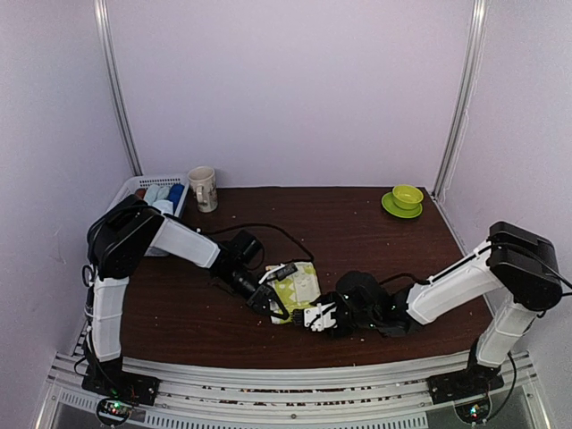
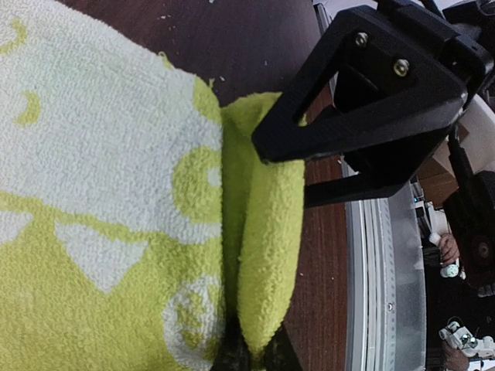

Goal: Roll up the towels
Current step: Roll the towel at the center of the board.

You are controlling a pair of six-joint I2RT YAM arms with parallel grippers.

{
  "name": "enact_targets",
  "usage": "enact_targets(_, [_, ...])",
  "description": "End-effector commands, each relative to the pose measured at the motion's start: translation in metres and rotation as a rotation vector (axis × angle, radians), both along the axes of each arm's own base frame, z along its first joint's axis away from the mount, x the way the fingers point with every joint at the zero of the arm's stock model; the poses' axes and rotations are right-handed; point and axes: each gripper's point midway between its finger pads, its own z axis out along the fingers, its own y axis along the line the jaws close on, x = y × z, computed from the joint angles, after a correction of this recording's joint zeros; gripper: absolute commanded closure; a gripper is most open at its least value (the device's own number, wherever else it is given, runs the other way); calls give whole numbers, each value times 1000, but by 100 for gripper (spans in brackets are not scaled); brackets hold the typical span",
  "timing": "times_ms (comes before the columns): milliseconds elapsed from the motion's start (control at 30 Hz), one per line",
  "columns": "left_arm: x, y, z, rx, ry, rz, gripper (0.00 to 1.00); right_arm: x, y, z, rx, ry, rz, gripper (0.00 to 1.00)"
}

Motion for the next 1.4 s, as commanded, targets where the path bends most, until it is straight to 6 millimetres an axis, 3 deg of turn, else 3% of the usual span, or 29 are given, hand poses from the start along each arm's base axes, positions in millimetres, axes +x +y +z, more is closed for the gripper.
enact_targets(0, [10, 15, -37, 131, -5, 56, 100, -3, -2, 11, 29, 17, 3, 56])
enact_targets(100, [11, 16, -38, 135, -6, 60, 100, 0, -5, 24, 74, -29, -18, 47])
enact_targets(233, [11, 17, -39, 140, -5, 62, 100, -9, -4, 31, 99, -15, 25, 49])
enact_targets(400, [13, 17, -39, 143, -4, 68, 100, -14, 1, 17, 45, 65, 39, 53])
enact_targets(500, [13, 18, -40, 147, -5, 72, 100, -10, 4, 14, 58, 108, 6, 55])
enact_targets(800, [14, 20, -44, 165, -1, 80, 100, 10, 3, 8, 91, 212, -77, 72])
enact_targets(1167, [14, 22, -48, 183, -3, 84, 100, 13, -8, -17, 55, 341, -114, 77])
enact_targets(1367, [14, 24, -51, 196, 1, 87, 100, 20, -11, -12, 66, 361, -132, 72])
